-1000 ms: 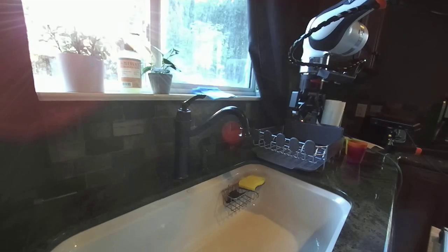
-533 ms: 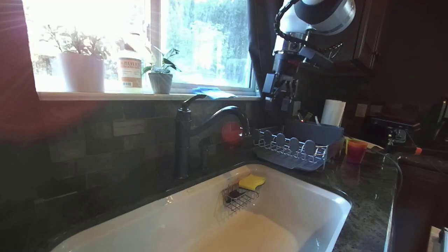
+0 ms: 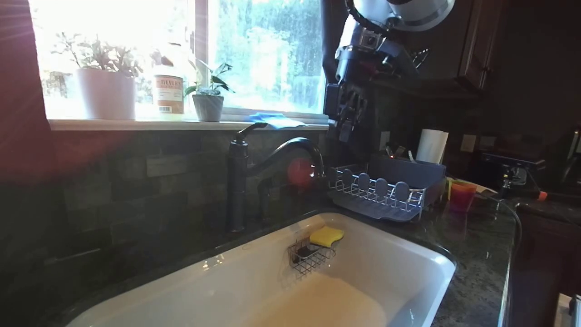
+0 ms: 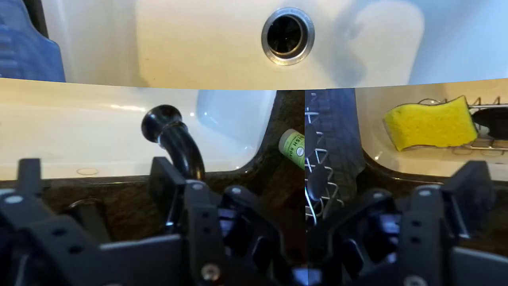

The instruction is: Move the faucet to the left then push the faucet handle upwards.

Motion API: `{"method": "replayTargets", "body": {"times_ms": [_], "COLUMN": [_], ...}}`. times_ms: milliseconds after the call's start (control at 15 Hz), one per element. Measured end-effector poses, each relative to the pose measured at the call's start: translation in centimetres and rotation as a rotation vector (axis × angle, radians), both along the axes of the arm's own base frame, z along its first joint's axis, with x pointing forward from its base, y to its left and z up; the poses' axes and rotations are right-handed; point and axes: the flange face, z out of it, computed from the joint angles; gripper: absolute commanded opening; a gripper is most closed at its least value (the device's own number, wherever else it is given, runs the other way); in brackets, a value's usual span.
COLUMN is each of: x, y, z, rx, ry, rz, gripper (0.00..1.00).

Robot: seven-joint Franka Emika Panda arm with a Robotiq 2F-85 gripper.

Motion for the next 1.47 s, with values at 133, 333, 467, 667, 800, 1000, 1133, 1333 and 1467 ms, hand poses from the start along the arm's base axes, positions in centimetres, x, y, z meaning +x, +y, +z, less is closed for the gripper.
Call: {"method": "replayTargets", "body": {"times_ms": [133,333,467,667,800,1000,1133,1333,1467], "x": [-0.1,-0.4,-0.7,-0.9,-0.8,0.0,0.6,1.4,1.6], "y": [0.9,2.2,3.2,4.4,4.9,5.4,5.7,6.3,6.8], "z": [0.4,1.0,1.0,0.4,-0.3,-1.5,-2.4,-3.5,-4.0], "rx": [0.012,0.028,0.033,0.032,0.030,0.032,0.036,0.036,0.021], "ry": [-0.007,-0.016,-0.016,-0.004,-0.002,-0.016,-0.036,-0.086,-0.121], "rz": [0.026,0.068,0.096,0.125,0.136,0.146,0.148,0.155,0.165], "gripper": [0.64,0.78,0.79,0.77,0.76,0.64,0.45,0.21,0.06]}}
